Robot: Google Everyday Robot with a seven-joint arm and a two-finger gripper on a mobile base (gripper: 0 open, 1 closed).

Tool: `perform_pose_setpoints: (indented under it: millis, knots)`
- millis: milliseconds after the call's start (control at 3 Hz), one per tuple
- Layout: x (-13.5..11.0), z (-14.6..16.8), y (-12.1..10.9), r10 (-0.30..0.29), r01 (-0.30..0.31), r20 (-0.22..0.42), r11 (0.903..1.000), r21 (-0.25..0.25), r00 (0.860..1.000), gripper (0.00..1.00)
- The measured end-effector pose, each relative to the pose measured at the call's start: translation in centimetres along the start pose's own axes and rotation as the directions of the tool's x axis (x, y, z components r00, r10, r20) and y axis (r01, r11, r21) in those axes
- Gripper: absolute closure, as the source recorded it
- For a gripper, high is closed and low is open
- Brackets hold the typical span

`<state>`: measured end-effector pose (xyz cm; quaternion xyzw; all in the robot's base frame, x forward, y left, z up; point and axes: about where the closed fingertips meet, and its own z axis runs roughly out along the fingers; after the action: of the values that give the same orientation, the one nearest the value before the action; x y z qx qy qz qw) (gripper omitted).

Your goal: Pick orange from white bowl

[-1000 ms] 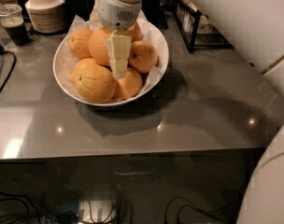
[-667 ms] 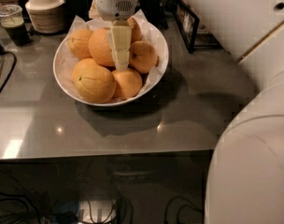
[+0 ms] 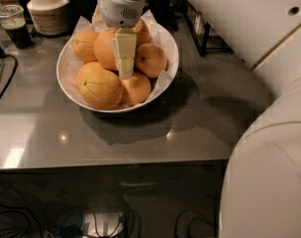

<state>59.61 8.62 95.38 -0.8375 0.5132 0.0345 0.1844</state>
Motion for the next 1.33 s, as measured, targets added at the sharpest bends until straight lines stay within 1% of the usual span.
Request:
perform_pose_setpoints:
  millis: [333,667,1333]
  knots:
    - [0.0,0.02,0.0,0.0,0.0,0.0,1.0,0.0,1.0,0.0]
    - [0.0,0.02,0.0,0.0,0.0,0.0,1.0,0.0,1.0,0.18]
    - [-0.01,0.02,0.0,0.0,0.0,0.0,1.0,0.0,1.0,0.64]
